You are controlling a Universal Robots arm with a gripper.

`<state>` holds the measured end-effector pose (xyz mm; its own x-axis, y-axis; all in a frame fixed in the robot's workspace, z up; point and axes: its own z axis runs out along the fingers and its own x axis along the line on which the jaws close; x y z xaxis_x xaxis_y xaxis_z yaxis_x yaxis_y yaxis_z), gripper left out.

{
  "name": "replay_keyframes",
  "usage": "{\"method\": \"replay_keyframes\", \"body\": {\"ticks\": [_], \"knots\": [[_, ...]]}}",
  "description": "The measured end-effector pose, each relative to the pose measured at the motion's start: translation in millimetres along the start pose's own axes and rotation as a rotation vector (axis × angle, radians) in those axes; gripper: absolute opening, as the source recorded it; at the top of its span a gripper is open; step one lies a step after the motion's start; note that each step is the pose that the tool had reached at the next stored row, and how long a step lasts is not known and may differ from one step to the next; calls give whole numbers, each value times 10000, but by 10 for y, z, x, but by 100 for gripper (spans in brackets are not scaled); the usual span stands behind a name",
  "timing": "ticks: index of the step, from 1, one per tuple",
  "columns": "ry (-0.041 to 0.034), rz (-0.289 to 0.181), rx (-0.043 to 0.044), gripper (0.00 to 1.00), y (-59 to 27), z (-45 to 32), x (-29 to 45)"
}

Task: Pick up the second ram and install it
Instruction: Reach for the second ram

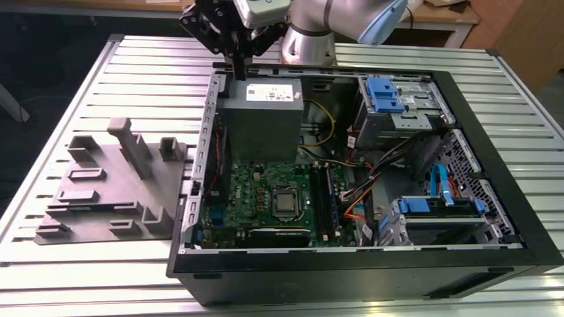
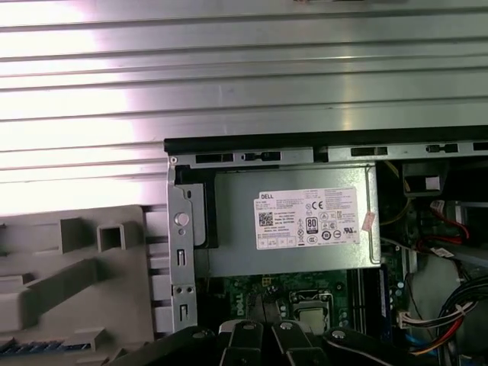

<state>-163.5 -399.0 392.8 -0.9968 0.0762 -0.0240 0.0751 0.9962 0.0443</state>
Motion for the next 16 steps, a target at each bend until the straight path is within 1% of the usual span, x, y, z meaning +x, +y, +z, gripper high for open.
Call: {"method": "replay_keyframes", "body": {"ticks": [16], "knots": [[0,-1,0,7,-12,2,160]]}}
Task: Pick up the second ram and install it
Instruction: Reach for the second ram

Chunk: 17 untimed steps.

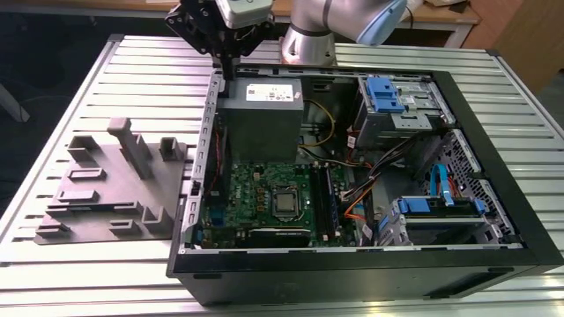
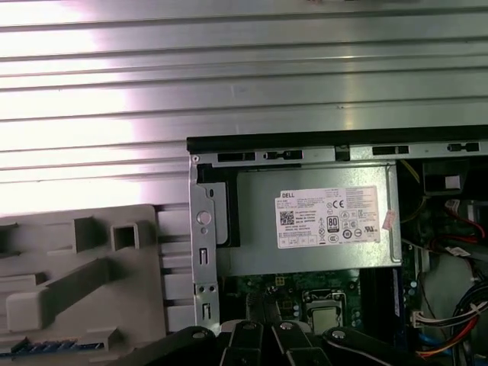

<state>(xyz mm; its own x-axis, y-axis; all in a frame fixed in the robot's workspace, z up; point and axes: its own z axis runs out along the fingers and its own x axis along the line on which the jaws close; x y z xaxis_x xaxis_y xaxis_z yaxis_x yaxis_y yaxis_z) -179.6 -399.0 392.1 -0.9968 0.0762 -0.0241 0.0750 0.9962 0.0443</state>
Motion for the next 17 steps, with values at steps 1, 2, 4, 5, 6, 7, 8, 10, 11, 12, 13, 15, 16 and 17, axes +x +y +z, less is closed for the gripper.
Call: {"method": "replay_keyframes", "body": {"ticks": [1,2,4,5,6,7,8,10,11,12,13,15,16,17], "knots": [[0,0,0,7,-1,0,12],[0,1,0,7,-2,0,25],[0,1,0,7,-4,1,52],[0,1,0,7,-5,1,66],[0,1,0,7,-6,2,80],[0,1,0,7,-7,2,95],[-1,1,-1,7,-8,3,110],[0,0,0,7,-11,4,140],[-1,0,-1,7,-12,4,155],[0,0,0,7,-13,4,166],[-1,1,-1,7,-12,4,167],[1,0,1,7,-13,4,169],[0,0,0,7,-13,4,170],[0,0,0,7,-13,4,171]]}}
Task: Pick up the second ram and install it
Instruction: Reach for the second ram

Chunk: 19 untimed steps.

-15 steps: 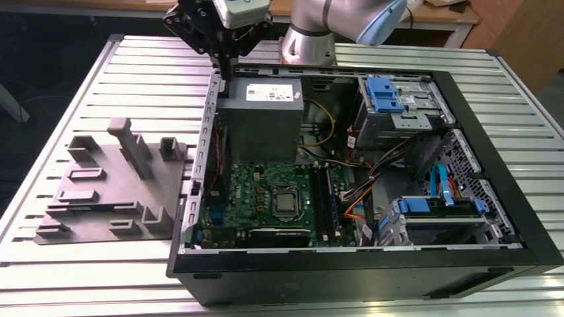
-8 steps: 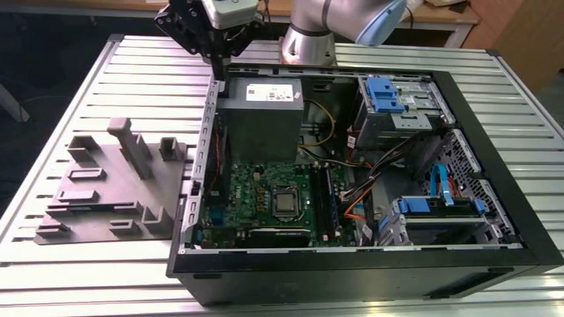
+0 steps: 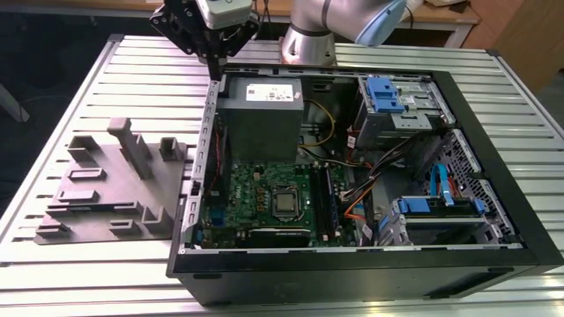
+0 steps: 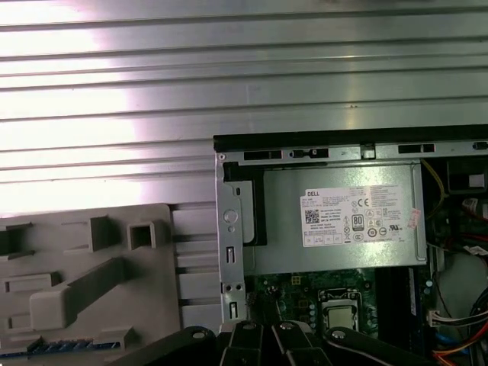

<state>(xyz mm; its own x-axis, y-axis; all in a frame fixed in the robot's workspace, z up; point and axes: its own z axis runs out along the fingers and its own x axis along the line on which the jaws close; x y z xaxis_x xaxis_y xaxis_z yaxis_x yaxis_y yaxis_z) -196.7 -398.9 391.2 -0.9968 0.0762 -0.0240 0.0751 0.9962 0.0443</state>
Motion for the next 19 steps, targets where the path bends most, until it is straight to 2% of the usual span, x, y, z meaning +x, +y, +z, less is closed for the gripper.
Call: {"method": "replay_keyframes", "body": {"ticks": [15,19], "knots": [[0,0,0,7,0,0,10],[-30,-1,-10,7,-3,0,46]]}}
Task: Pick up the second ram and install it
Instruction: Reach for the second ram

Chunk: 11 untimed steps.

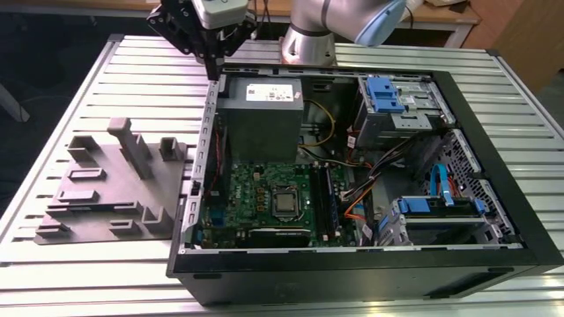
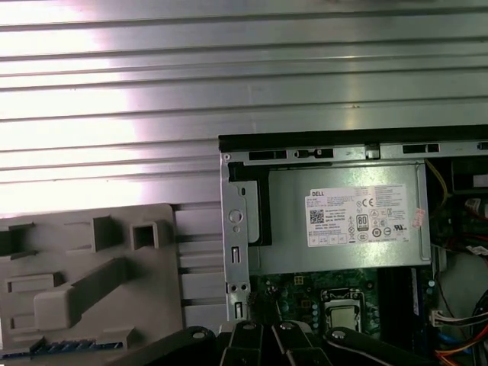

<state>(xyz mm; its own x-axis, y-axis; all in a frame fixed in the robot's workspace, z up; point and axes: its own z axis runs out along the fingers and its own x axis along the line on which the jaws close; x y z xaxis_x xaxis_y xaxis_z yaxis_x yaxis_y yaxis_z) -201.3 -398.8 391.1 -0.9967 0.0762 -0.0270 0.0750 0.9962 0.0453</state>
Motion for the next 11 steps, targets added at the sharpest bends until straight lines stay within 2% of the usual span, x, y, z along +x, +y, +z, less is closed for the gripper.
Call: {"method": "replay_keyframes", "body": {"ticks": [11], "knots": [[-144,-5,-30,7,-17,3,217]]}}
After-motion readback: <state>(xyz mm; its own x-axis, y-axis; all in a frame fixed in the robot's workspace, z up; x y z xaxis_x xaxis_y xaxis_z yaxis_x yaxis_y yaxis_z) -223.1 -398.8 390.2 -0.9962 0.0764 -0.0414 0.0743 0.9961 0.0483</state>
